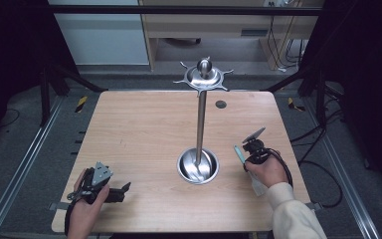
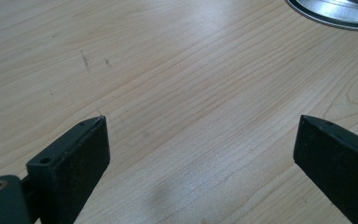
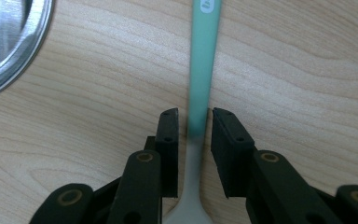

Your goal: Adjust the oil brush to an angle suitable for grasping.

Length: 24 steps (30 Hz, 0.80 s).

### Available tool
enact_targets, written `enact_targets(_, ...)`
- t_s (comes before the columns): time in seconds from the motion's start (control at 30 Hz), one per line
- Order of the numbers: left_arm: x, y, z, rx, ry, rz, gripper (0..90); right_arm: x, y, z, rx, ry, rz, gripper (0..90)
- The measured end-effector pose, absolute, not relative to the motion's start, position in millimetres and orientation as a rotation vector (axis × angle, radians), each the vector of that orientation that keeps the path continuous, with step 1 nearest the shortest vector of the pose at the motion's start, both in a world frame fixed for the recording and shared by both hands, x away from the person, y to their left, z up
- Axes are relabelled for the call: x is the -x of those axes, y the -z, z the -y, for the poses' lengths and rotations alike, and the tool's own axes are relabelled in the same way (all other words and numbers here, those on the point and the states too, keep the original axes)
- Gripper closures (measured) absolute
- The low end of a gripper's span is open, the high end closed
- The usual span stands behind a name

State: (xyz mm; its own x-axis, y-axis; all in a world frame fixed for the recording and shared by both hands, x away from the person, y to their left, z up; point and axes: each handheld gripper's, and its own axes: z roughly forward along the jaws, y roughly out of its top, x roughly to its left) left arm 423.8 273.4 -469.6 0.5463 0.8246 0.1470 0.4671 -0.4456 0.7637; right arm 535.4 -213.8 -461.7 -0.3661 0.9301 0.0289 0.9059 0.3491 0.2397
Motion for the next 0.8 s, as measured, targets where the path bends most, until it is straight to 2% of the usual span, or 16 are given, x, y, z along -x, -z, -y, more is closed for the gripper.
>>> enact_targets(0.8,-423.7,469.6,-273.5,-2.104,-0.677,-1.036,3.2,-539.7,465.4,211.8,-1.747,-0.264,-2.474,82.0)
